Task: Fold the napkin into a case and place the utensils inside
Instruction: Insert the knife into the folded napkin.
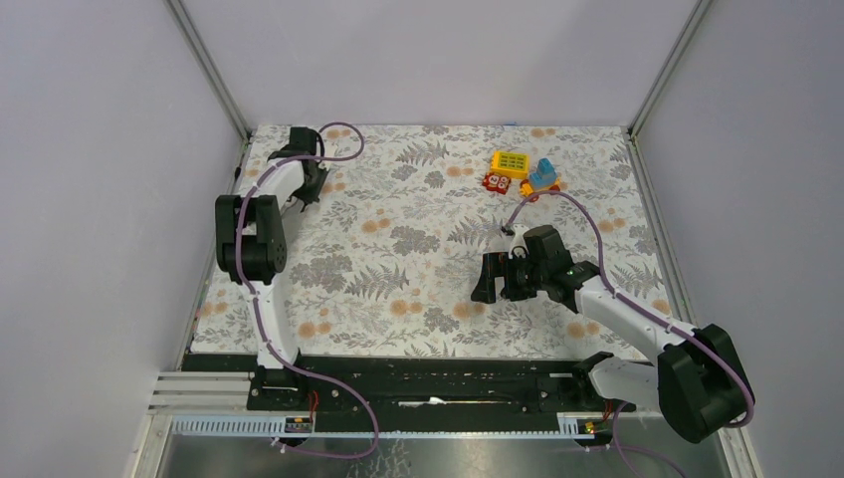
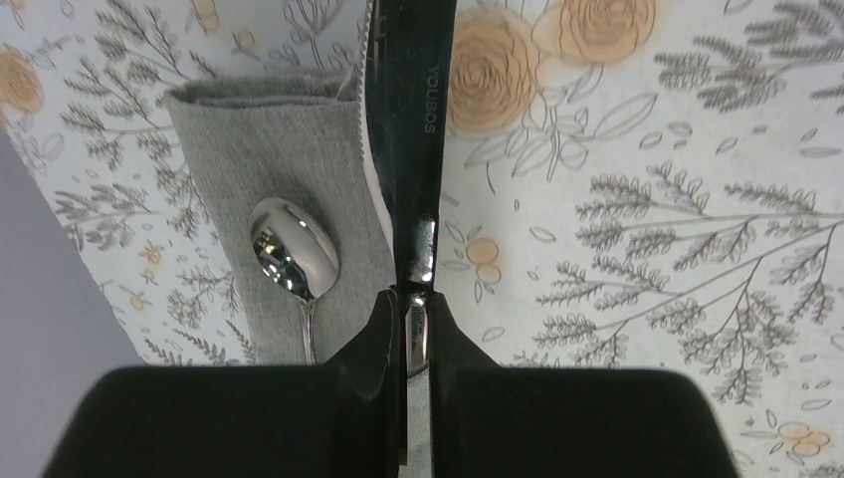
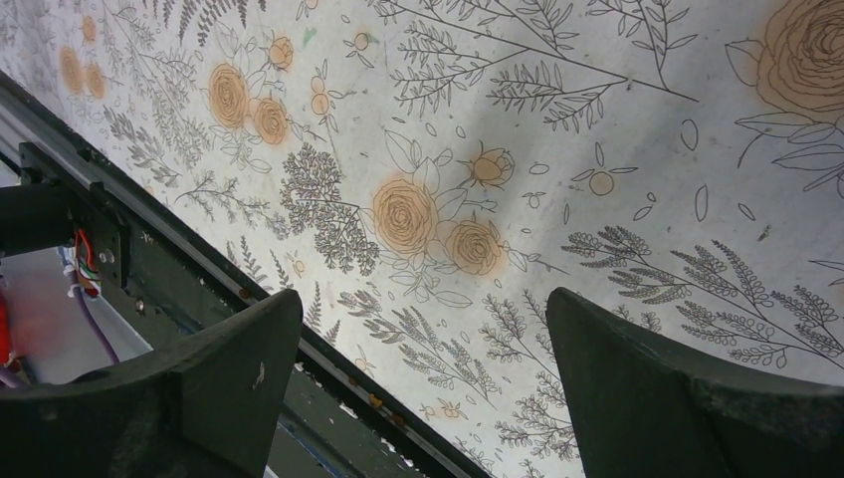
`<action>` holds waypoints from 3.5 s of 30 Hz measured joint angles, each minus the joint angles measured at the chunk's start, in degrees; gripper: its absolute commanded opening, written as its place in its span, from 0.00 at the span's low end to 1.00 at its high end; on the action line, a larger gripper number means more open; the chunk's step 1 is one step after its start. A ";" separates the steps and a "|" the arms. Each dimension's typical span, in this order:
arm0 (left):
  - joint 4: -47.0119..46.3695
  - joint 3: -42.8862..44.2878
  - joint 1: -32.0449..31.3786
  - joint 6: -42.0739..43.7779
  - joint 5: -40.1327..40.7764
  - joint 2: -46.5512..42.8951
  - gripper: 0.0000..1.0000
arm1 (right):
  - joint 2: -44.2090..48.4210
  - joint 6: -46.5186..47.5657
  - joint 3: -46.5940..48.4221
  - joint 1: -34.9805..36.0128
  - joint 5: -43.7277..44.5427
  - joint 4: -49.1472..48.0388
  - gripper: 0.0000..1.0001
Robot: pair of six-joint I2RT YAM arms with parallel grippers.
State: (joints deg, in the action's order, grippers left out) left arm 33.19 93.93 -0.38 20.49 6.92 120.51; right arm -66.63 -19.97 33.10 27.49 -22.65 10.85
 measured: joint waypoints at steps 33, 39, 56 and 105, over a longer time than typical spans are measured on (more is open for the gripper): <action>-1.60 -13.75 2.69 -0.85 2.64 -7.96 0.30 | 1.38 -0.02 -0.74 0.00 -1.07 -0.92 1.00; -0.31 -12.17 2.71 -3.56 1.55 -7.93 0.41 | 1.38 -0.02 -0.85 0.00 -1.07 -0.98 1.00; 2.78 10.80 2.03 -9.86 -6.47 5.97 0.44 | 1.38 -0.02 -0.90 0.00 -1.05 -1.05 1.00; 8.76 13.77 3.93 -7.37 -8.24 9.22 0.40 | 0.83 0.00 -0.90 0.00 -1.03 -1.05 1.00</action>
State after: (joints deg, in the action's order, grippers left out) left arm 41.95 107.70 3.55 13.13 -1.32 129.73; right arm -65.80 -19.97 32.21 27.49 -23.68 9.80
